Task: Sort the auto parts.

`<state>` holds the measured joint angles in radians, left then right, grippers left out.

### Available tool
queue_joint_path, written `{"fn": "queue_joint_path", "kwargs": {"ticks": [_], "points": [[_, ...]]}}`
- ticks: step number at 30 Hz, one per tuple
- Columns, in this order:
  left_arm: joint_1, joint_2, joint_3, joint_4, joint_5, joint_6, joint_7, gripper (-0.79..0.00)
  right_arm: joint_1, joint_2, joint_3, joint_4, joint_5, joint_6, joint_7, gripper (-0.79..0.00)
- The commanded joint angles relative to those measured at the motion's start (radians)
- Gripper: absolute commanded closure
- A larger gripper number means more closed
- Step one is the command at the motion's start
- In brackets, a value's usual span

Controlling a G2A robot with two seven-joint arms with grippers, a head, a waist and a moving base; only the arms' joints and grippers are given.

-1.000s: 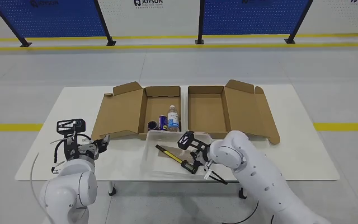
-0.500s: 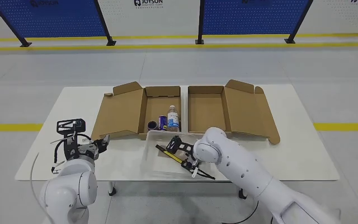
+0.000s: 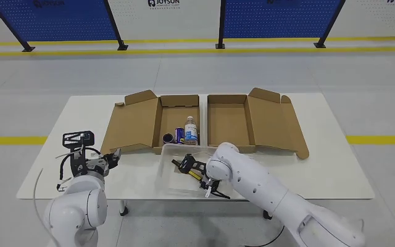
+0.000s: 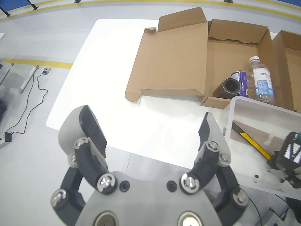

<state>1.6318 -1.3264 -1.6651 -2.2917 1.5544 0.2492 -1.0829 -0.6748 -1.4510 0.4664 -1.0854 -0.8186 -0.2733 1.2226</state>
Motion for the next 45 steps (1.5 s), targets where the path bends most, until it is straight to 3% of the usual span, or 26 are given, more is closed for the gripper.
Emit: {"fn": "queue_joint_path", "kwargs": {"ticks": [1, 5, 8, 10, 12, 13, 23, 45], "points": [[0.000, 0.000, 0.000, 0.000, 0.000, 0.000, 0.000, -0.785, 0.005, -0.006, -0.007, 0.014, -0.010, 0.010, 0.000, -0.311], [0.000, 0.000, 0.000, 0.000, 0.000, 0.000, 0.000, -0.785, 0.008, -0.017, -0.012, 0.044, -0.006, -0.002, -0.008, -0.296], [0.000, 0.000, 0.000, 0.000, 0.000, 0.000, 0.000, -0.785, 0.013, -0.023, -0.013, 0.066, -0.004, -0.008, -0.011, -0.240], [0.000, 0.000, 0.000, 0.000, 0.000, 0.000, 0.000, -0.785, 0.015, -0.027, -0.014, 0.073, -0.003, -0.010, -0.011, -0.163], [0.000, 0.000, 0.000, 0.000, 0.000, 0.000, 0.000, -0.785, 0.017, -0.031, -0.015, 0.080, -0.003, -0.010, -0.010, -0.012], [0.000, 0.000, 0.000, 0.000, 0.000, 0.000, 0.000, -0.785, 0.018, -0.032, -0.014, 0.084, -0.004, -0.013, -0.012, 0.000], [0.000, 0.000, 0.000, 0.000, 0.000, 0.000, 0.000, -0.785, -0.001, -0.016, 0.023, 0.013, -0.028, 0.009, 0.000, 0.000], [0.000, 0.000, 0.000, 0.000, 0.000, 0.000, 0.000, -0.785, -0.196, 0.102, 0.246, -0.409, -0.160, 0.091, 0.032, 0.000]]}}
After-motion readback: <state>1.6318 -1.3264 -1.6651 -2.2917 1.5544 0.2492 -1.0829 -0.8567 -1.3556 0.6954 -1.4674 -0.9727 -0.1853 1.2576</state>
